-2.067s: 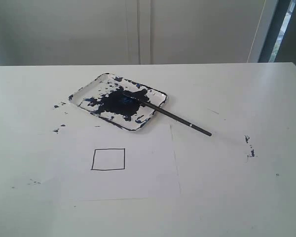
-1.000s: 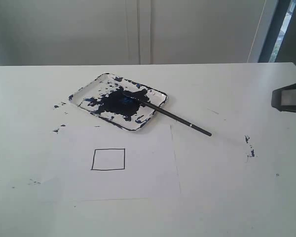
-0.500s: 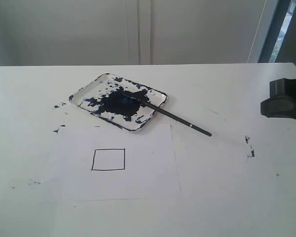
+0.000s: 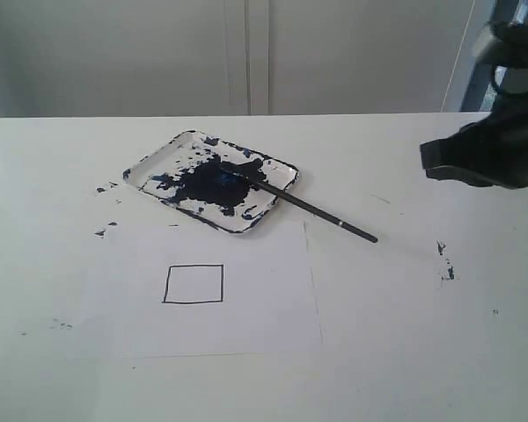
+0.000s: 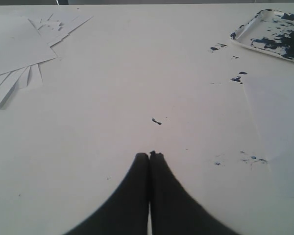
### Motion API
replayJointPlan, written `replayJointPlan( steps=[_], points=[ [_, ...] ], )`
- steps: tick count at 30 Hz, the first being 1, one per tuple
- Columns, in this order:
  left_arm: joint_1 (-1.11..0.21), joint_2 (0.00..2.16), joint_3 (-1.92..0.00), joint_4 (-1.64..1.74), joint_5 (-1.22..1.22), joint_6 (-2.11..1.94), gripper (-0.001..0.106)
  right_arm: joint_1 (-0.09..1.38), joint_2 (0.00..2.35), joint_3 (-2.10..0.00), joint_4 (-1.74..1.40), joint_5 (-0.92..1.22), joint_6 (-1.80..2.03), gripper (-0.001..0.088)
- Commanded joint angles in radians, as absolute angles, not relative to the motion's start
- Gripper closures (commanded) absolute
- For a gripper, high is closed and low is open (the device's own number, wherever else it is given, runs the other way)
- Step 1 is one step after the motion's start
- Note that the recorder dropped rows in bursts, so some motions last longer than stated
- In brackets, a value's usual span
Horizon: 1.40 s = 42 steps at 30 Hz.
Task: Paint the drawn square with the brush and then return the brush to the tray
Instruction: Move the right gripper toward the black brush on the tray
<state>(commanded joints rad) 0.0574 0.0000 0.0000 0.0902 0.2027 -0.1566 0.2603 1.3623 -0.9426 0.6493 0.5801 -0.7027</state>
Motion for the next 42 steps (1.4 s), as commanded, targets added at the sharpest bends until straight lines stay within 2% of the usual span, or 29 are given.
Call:
replayJointPlan(
  steps=[10,15,20,22,24,25,26,27,28,32,38,42],
  points=[
    [0.057,0.000,0.000,0.090,0.203,-0.157,0.105,0.548,1.613,-1.068,-0.183,0.510,-0.058,0.0868],
    [0.057,0.000,0.000,0.090,0.203,-0.157,0.105,0.658,1.733,-1.144,-0.433,0.511,0.096,0.0868],
    [0.057,0.000,0.000,0.090,0.203,-0.157,0.105,0.691,1.817,-1.227,-0.638,0.548,0.378,0.0865],
    [0.057,0.000,0.000,0.090,0.203,-0.157,0.105,0.691,1.844,-1.259,-0.663,0.568,0.433,0.0793],
    [0.057,0.000,0.000,0.090,0.203,-0.157,0.105,0.691,1.877,-1.277,-0.663,0.556,0.433,0.0618],
    [0.057,0.000,0.000,0.090,0.203,-0.157,0.105,0.698,1.903,-1.286,-0.674,0.552,0.429,0.0470],
    [0.057,0.000,0.000,0.090,0.203,-0.157,0.105,0.698,1.919,-1.291,-0.684,0.552,0.426,0.0383],
    [0.057,0.000,0.000,0.090,0.203,-0.157,0.105,0.698,1.950,-1.300,-0.690,0.552,0.414,0.0240],
    [0.057,0.000,0.000,0.090,0.203,-0.157,0.105,0.698,1.984,-1.310,-0.710,0.544,0.391,0.0168],
    [0.057,0.000,0.000,0.090,0.203,-0.157,0.105,0.696,2.087,-1.360,-0.855,0.535,0.451,0.0165],
    [0.057,0.000,0.000,0.090,0.203,-0.157,0.105,0.637,2.191,-1.463,-0.869,0.547,0.587,0.0165],
    [0.057,0.000,0.000,0.090,0.203,-0.157,0.105,0.601,2.214,-1.467,-0.843,0.517,0.607,0.0230]
  ],
)
